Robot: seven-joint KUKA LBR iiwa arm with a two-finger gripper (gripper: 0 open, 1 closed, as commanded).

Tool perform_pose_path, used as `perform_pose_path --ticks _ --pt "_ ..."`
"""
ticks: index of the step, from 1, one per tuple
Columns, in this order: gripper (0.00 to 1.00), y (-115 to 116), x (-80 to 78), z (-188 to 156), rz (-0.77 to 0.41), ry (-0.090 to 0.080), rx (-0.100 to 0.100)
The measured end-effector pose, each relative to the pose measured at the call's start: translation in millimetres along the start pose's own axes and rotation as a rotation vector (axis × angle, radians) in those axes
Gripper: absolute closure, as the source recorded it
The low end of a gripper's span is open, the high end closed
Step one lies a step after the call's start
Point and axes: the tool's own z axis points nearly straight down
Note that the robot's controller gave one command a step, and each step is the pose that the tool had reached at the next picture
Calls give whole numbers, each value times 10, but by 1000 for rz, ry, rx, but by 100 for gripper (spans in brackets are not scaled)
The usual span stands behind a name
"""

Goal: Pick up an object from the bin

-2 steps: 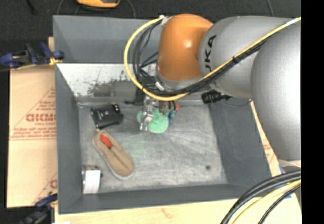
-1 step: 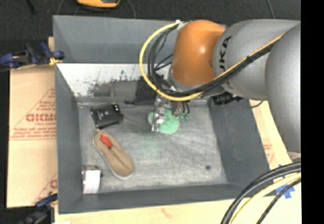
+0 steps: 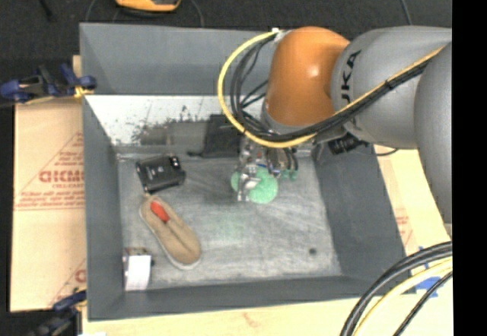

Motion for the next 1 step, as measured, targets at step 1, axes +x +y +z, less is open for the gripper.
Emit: perform_pose_path --ticks 1 --pt "100 -61 -68 -661 12 -13 -4"
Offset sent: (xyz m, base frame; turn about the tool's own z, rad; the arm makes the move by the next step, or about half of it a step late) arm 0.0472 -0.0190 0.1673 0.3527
